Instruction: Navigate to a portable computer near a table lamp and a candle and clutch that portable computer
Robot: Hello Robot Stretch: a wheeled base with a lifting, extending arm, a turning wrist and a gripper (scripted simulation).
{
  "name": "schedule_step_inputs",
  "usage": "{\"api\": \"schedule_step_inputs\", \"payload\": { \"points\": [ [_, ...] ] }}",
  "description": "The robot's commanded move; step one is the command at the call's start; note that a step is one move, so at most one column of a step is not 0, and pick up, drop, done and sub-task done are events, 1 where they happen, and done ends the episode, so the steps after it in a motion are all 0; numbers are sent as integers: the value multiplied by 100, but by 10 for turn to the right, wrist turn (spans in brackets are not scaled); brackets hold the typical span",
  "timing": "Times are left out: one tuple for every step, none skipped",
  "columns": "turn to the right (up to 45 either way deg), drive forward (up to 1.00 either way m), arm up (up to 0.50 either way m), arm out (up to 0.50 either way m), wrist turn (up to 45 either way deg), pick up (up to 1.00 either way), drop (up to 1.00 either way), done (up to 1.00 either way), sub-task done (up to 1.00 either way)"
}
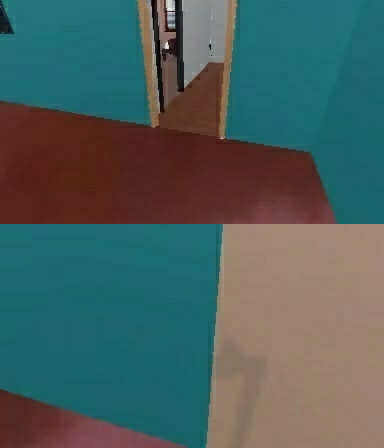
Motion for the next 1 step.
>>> {"api": "schedule_step_inputs", "payload": {
  "points": [
    [0,100,0,0,0,0,0,0,0]
  ]
}}
